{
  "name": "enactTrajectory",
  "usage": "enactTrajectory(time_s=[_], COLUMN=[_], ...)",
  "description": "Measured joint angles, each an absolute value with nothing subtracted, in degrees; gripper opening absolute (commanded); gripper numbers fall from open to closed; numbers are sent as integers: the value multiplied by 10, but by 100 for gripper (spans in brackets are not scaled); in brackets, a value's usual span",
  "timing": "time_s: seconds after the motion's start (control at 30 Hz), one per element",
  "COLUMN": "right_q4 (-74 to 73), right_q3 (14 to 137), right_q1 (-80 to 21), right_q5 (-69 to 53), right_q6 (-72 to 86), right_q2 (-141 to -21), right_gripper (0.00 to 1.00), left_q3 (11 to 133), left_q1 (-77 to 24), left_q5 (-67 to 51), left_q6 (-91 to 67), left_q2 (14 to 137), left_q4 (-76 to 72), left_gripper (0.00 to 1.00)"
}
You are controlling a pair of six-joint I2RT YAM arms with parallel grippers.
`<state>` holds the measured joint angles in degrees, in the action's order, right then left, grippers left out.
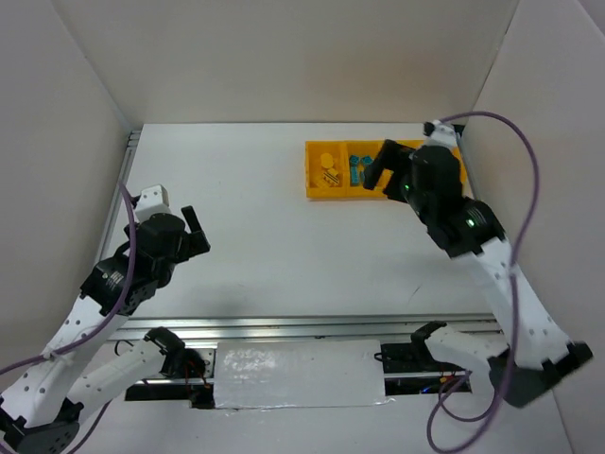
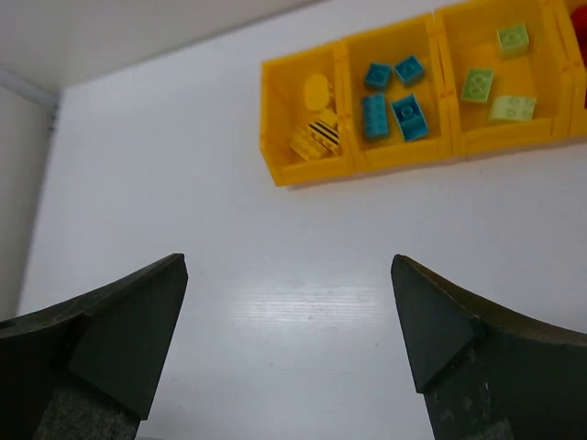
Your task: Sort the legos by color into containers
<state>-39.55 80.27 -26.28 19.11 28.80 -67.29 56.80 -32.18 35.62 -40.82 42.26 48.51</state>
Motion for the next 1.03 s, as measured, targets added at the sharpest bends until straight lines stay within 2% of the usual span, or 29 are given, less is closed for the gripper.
enactTrajectory(time_s=[0.13, 0.33, 0.57, 0.8, 1.03], right_q4=[-401, -478, -554, -585, -592], right_q3=[755, 693, 712, 703, 682], right_q1=[-271, -290, -309, -309, -309], right_q5=[181, 168, 180, 228, 244], right_q6=[288, 284, 263, 245, 246], right_q2=[-527, -388, -243, -185, -180], right_gripper=[100, 100, 100, 100, 100], left_q3=[598, 654, 651, 563, 553], left_q1=[-308, -308, -307, -306, -305], left_q5=[358, 388, 437, 438, 429], left_q6=[-405, -387, -362, -360, -360], left_q2=[441, 442, 404, 295, 298], left_q4=[488, 489, 510, 495, 483], left_gripper=[100, 100, 100, 99, 99])
